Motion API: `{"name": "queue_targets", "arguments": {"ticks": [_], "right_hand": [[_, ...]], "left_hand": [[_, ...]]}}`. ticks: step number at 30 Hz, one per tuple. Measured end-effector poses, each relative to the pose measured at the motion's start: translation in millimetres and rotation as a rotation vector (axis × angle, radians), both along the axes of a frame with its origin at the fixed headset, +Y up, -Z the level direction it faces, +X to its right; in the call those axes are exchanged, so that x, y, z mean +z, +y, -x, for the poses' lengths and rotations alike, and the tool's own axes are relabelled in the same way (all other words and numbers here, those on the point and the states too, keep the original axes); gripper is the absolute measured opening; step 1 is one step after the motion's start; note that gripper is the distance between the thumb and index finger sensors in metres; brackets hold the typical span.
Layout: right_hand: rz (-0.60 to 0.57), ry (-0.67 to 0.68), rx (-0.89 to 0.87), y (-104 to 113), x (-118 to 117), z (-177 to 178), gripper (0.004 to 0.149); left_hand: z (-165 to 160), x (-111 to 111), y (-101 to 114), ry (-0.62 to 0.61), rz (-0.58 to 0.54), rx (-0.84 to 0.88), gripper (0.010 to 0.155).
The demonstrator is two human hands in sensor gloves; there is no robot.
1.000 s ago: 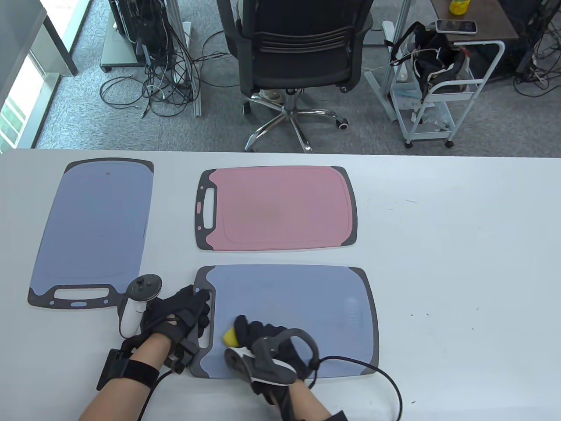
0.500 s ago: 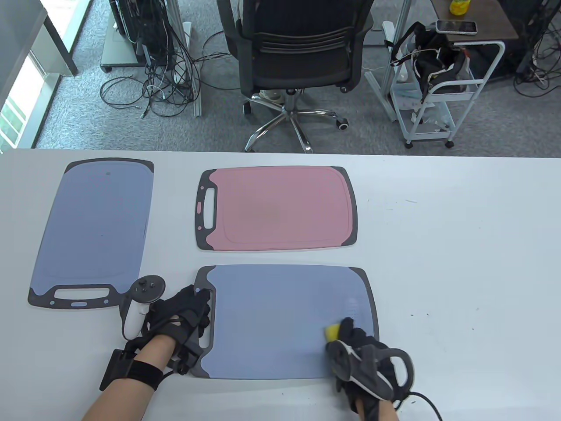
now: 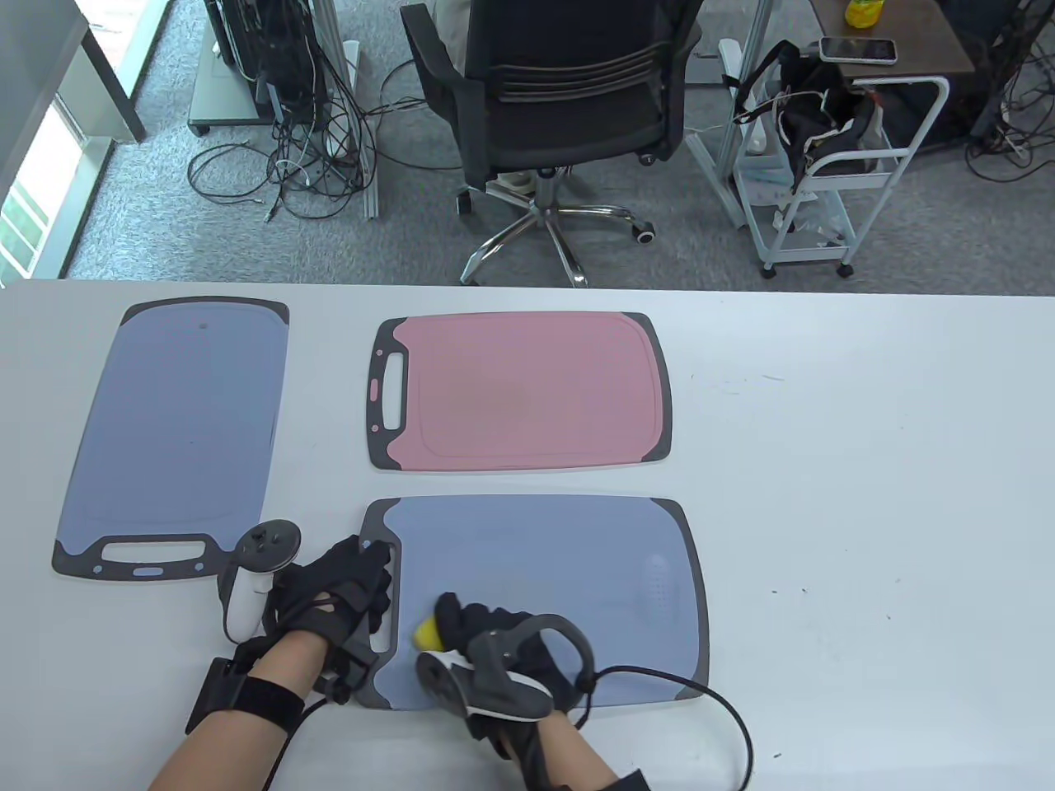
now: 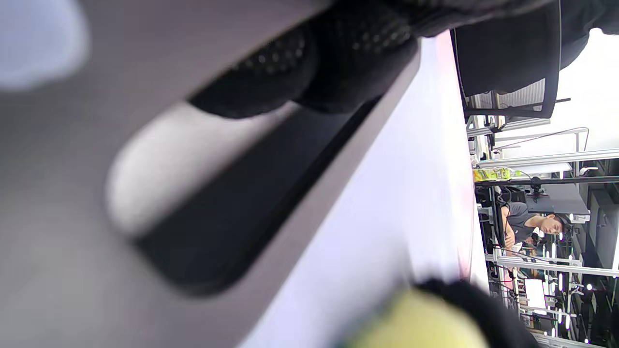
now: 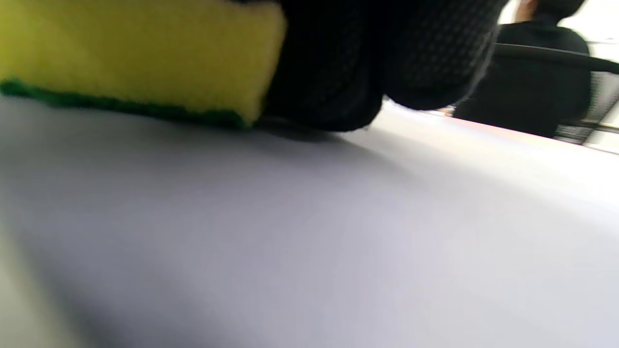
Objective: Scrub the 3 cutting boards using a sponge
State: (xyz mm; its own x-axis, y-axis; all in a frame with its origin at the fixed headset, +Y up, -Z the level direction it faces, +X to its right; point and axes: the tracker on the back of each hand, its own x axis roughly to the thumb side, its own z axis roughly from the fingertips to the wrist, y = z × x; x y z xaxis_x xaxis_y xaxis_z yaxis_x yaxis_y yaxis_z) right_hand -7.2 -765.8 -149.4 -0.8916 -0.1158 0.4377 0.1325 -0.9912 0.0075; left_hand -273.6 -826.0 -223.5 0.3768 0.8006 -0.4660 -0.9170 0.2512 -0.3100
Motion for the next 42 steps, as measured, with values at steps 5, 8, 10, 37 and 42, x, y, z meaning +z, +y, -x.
{"name": "queue_targets", "arguments": {"ticks": [5,8,10,37,42], "right_hand": [[0.042,-0.442,-0.056,-11.9,11.4,-150.2,0.071],[0.092,-0.645,-0.073,-14.9,18.1,-209.6,0.071],[0.102,-0.643,-0.131,-16.6,17.9,-205.7,0.072],[0.102,-0.53,-0.092,-14.6,17.7,-188.0,0.072],[0.063,-0.548,-0.097,-16.1,17.7,-193.5,0.072]], "left_hand": [[0.0,0.1,-0.4,0.004,-0.002,-0.001,0.054],[-1.3,-0.6,-0.6,0.002,-0.002,-0.014,0.054],[-2.2,-0.9,-0.5,-0.001,-0.004,-0.021,0.054],[-1.3,-2.4,-0.8,-0.014,0.005,-0.012,0.054],[-1.7,-2.5,-0.7,-0.012,-0.002,-0.032,0.054]]}}
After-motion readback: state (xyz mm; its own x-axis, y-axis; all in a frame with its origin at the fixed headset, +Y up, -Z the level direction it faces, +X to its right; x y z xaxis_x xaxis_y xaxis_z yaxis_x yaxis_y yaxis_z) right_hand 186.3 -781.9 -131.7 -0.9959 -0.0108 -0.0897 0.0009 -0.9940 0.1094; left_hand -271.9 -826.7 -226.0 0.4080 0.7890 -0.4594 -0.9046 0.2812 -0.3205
